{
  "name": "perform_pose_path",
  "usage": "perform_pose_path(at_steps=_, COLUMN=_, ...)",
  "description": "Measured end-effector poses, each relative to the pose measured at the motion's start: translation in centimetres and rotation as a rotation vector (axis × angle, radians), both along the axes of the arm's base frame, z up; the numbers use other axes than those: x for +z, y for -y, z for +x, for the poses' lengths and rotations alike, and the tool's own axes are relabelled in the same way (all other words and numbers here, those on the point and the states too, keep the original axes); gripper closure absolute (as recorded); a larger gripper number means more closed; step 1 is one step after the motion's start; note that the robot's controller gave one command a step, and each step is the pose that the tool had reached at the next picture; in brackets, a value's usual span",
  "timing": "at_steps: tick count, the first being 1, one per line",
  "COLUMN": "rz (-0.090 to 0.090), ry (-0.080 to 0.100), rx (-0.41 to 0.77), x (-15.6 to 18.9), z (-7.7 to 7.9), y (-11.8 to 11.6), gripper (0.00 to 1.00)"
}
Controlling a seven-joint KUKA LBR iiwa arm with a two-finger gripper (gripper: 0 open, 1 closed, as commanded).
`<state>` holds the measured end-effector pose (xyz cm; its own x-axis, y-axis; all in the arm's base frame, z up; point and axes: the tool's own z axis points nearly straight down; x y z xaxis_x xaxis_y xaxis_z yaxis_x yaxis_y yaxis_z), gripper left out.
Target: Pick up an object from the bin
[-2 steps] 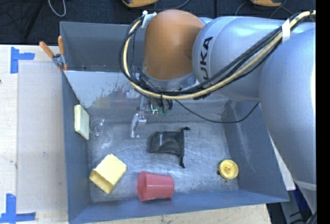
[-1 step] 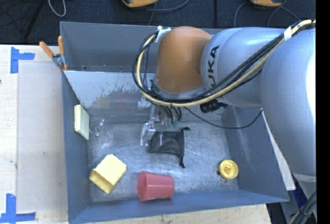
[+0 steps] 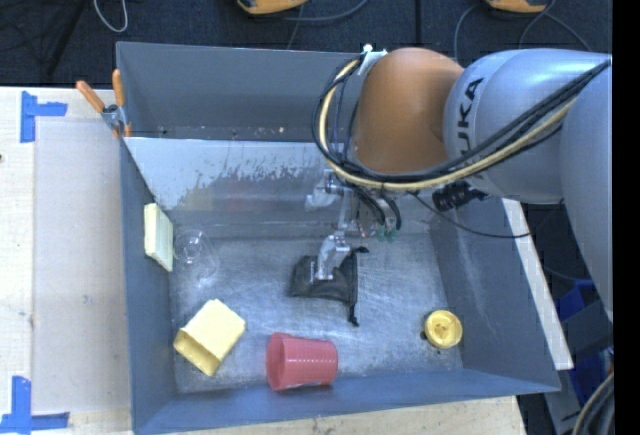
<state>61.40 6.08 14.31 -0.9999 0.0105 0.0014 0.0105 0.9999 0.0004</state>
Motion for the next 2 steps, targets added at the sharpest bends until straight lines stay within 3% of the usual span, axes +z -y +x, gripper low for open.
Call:
perform_pose_path(at_steps=1, rz=0.001, ry=0.000, rx=0.063, x=-6.18, z=-2.18, y=-1.29, gripper=1.00)
perform_pose_path(at_steps=2, rz=0.001, ry=0.000, rx=0.062, x=-6.18, z=-2.18, y=-1.27, gripper=1.00)
